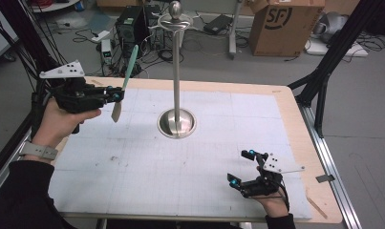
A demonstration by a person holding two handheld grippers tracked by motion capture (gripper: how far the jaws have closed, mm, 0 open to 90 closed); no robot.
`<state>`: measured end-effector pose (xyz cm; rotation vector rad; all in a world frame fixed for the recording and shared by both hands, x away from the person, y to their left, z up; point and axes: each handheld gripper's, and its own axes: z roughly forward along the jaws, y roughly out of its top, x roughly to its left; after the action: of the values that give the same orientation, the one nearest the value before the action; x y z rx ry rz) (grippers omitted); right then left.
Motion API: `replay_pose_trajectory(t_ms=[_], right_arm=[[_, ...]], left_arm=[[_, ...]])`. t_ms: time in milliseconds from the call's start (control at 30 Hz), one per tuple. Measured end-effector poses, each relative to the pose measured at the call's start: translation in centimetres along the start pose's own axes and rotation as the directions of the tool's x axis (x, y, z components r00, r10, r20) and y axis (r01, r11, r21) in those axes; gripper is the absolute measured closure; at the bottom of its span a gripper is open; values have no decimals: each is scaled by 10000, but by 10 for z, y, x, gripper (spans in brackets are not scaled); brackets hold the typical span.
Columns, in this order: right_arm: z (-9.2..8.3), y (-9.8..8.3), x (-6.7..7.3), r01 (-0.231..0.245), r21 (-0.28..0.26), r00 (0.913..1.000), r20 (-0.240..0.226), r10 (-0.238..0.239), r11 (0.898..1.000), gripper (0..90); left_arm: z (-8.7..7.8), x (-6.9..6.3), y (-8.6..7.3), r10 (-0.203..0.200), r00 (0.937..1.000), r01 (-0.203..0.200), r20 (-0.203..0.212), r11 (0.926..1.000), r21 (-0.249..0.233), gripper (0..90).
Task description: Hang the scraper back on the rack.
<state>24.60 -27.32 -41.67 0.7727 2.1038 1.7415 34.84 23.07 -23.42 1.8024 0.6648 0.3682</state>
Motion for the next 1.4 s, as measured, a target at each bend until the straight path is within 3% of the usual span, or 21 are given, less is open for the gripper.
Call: replay_pose_trajectory(t_ms=[167,267,500,700,1400], right_arm=[[-1,-1,0,1,-5,10000,-25,-1,10000,17],[-2,-1,-1,-30,-53,10000,-52,30,10000,17],[-5,-2,-1,-102,-120,9999,-50,102,9999,17],[-7,-3,-2,-183,-143,9998,-45,182,9997,17],[-10,-4,-4,-200,-178,9998,-19,200,9996,17]], left_arm=[[6,3,10,134,9996,-137,-242,9998,-121,804],[11,3,14,282,9995,-288,-168,9989,-370,804],[19,9,20,66,9996,-83,-286,9982,-588,805],[23,12,24,-236,9997,227,-86,9951,-966,804],[36,12,26,-199,9997,187,-117,9954,-944,804]])
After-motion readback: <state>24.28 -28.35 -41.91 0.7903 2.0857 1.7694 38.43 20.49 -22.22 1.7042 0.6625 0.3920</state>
